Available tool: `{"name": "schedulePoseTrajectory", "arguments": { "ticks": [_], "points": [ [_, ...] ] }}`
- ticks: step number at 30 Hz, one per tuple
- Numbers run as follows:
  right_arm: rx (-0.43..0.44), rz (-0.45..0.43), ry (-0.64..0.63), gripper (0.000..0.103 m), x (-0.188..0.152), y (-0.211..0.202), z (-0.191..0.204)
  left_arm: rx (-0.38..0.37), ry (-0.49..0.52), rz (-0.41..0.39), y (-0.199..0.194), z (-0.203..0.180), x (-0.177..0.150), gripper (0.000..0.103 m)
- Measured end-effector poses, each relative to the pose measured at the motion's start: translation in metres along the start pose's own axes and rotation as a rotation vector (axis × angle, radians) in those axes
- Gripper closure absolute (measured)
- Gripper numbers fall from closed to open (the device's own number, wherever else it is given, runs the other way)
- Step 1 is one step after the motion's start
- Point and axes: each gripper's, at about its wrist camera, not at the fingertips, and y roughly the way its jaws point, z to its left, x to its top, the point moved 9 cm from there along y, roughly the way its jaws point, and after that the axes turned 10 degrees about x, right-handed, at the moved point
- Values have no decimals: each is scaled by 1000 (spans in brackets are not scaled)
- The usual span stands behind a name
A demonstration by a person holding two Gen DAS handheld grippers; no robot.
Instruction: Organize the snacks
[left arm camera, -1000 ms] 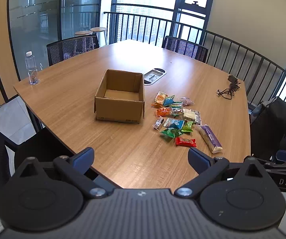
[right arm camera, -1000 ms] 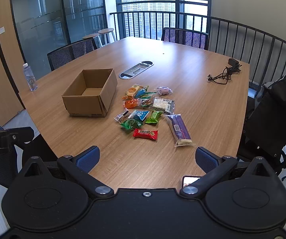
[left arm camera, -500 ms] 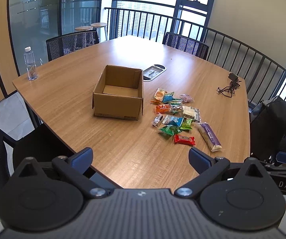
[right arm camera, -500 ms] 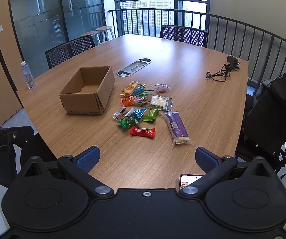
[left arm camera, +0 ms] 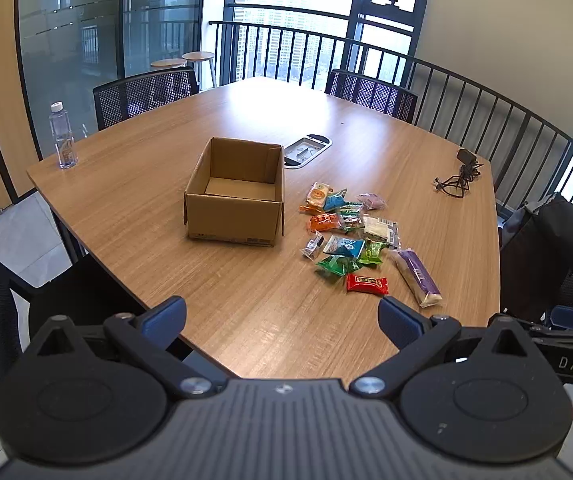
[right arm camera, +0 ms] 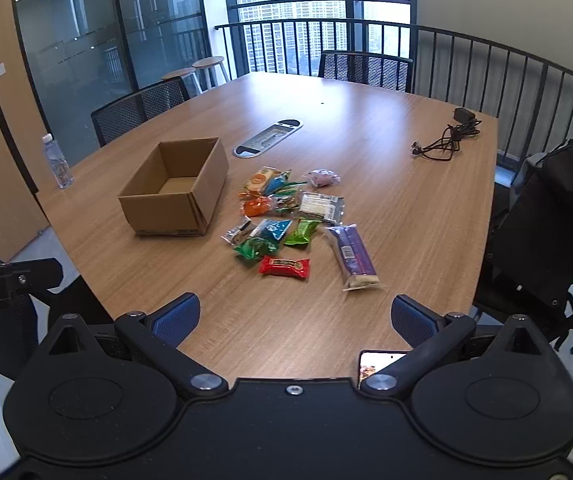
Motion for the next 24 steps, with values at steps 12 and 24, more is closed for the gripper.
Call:
{"name": "schedulePoseTrajectory", "arguments": {
  "ticks": [12, 24],
  "points": [
    [6, 11, 12, 0, 6, 9, -6, -11, 5, 13, 9, -4, 13, 1],
    [9, 25, 70, 1, 25, 38, -22, -101, 18, 54, 50, -23, 39, 5]
  ]
}}
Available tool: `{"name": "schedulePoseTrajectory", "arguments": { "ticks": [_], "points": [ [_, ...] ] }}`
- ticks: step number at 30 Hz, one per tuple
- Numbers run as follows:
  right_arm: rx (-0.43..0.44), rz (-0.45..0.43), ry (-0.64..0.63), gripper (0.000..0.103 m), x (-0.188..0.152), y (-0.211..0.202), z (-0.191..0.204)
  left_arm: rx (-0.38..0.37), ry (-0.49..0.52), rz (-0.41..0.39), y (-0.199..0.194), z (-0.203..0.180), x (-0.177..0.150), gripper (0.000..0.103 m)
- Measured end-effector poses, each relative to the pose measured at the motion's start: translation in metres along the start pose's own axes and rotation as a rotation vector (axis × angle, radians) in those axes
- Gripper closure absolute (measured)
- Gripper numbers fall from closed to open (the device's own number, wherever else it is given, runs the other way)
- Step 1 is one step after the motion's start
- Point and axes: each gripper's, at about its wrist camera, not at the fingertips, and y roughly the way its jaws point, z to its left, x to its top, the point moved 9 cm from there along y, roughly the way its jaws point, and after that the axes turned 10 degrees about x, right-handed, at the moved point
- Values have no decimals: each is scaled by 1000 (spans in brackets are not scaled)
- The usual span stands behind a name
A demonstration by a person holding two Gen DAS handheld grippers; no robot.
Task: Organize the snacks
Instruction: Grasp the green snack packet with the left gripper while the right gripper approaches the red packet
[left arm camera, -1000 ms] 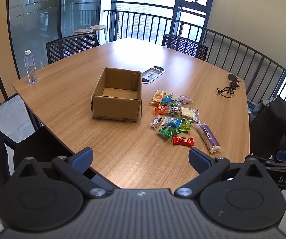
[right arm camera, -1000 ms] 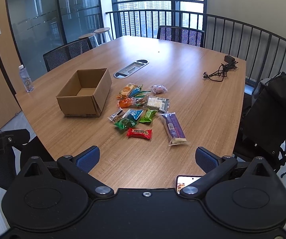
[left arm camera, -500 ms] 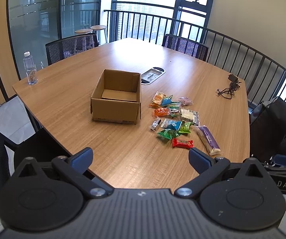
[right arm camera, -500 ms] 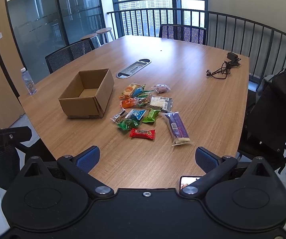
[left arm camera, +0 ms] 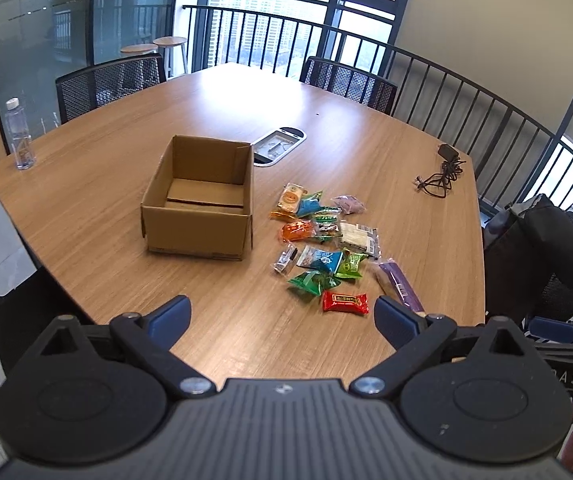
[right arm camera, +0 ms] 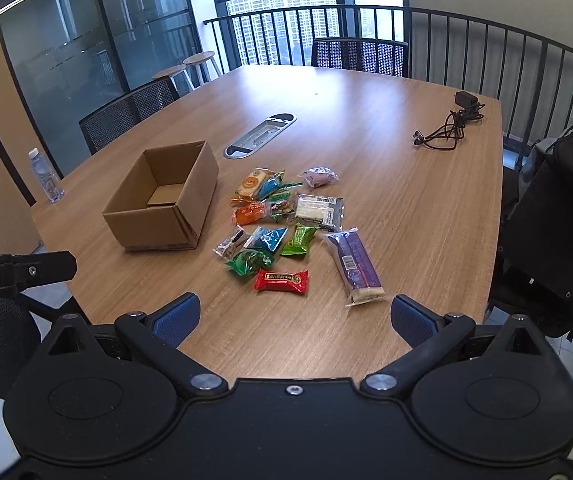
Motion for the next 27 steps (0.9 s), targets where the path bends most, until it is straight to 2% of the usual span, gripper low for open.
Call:
{"name": "schedulePoseTrajectory", "arguments": {
  "ticks": [14, 27],
  "points": [
    [-53, 46, 54, 7, 16, 48, -18, -75, 72, 104, 77, -20, 28, 10],
    [-72, 147, 89, 26, 11, 103, -25, -151, 196, 222, 151, -51, 32, 21]
  ]
}}
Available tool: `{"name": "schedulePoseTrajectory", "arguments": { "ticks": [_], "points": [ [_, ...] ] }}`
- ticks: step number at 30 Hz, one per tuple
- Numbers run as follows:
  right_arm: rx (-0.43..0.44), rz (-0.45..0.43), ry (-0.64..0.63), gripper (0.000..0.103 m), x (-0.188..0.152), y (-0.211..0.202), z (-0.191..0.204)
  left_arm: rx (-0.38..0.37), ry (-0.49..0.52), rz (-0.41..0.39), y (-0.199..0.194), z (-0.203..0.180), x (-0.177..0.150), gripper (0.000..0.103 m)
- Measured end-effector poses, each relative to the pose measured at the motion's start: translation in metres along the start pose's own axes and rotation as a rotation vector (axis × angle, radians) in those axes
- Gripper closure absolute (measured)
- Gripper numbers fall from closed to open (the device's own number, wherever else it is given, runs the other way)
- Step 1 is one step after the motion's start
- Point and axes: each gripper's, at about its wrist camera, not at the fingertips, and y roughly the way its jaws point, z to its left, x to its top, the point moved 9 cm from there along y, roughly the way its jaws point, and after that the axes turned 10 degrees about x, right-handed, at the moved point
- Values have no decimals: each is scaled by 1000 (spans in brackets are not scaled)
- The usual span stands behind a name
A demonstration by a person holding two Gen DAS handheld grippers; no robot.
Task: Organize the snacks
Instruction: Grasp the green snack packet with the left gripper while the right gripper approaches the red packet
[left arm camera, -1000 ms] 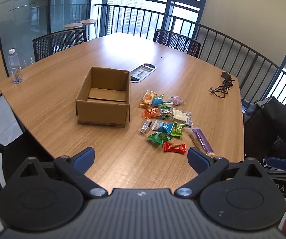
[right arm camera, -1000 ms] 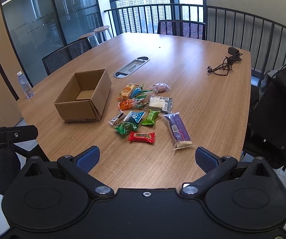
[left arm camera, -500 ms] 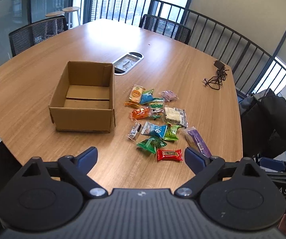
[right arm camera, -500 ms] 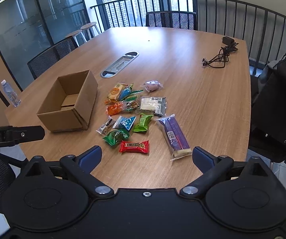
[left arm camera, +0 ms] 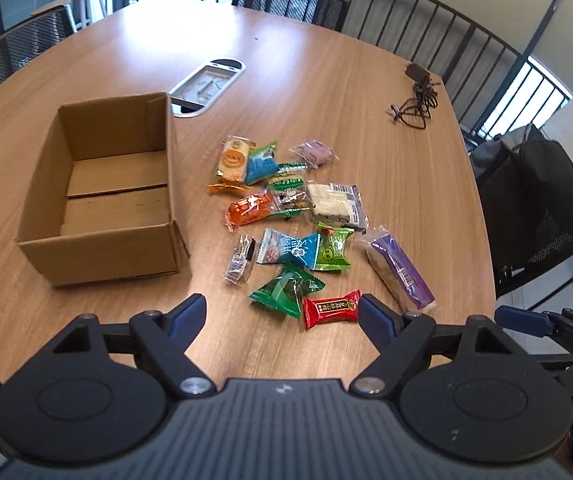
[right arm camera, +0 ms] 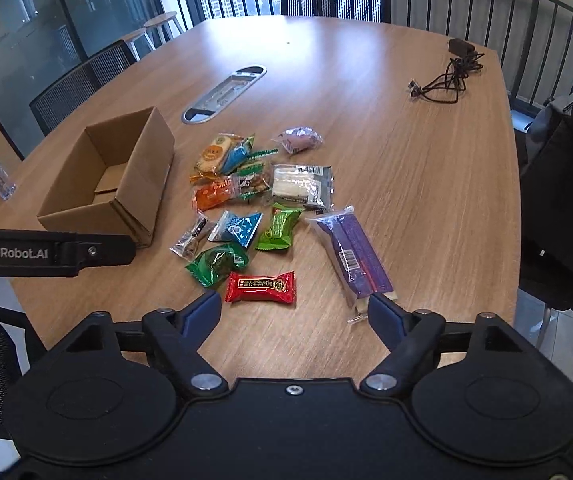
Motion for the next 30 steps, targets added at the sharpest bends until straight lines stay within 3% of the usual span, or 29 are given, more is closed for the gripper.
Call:
{"name": "schedulePoseTrajectory", "arguments": {
  "ticks": [5, 22, 30],
  "points": [
    [-13, 41, 14, 29, -2, 26, -3, -24, 55, 45, 30, -8, 5, 29],
    [-24, 146, 22, 34, -16, 97, -11, -89, 210, 144, 111, -23, 1, 40],
    [-63, 145, 43, 34, -22, 103, -17, -108, 253, 176, 137, -30, 0, 49]
  ]
}}
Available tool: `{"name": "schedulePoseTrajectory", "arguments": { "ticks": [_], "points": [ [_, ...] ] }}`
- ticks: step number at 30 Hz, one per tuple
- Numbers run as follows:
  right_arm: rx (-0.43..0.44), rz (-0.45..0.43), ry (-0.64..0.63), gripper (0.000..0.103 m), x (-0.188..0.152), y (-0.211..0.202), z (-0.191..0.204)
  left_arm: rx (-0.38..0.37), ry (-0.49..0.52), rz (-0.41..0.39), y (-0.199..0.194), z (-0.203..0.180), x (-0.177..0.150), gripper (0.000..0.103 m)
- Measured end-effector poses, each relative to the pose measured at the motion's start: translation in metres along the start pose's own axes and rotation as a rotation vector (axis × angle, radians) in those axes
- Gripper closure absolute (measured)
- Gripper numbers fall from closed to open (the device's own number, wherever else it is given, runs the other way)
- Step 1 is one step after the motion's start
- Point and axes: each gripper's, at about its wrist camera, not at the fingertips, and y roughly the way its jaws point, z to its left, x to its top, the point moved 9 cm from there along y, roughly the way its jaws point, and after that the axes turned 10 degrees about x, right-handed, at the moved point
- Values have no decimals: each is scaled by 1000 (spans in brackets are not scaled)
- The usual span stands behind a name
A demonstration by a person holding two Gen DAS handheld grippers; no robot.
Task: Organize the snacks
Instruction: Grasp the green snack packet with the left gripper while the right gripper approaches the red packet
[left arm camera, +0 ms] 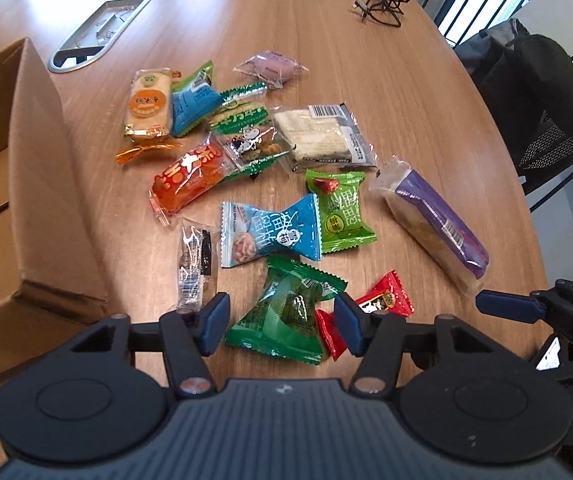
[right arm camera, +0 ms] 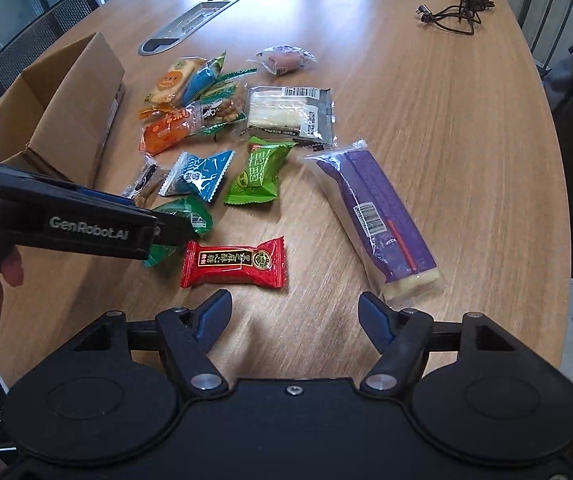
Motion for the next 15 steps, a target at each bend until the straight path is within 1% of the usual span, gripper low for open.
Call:
{"name": "schedulePoseTrajectory", "arguments": {
  "ticks": [1, 2, 4, 5, 8, 11, 15],
  "points": [
    [-5, -2, -6, 34, 0, 2, 0, -4, 2, 7, 3, -1, 0, 53],
    [-11, 1, -12, 34, 0, 6, 1, -12, 5, 16, 6, -1, 0, 60],
    [-22, 9, -20, 34, -1, 12, 1, -23, 8, 34, 11, -2, -2, 67],
    [-25, 11, -25, 34, -1, 15, 2, -27, 5, 43, 13, -2, -3, 73],
    [-27, 16, -47, 34, -1, 20, 5, -28, -1, 53, 12, -1, -6, 76],
    [-29, 25, -62, 34, -3, 25, 8, -23, -34, 67, 10, 7, -9, 77],
    [-40, 38, -85, 34, -3, 33, 10, -26, -61, 58, 3, 17, -10, 77]
  ]
}}
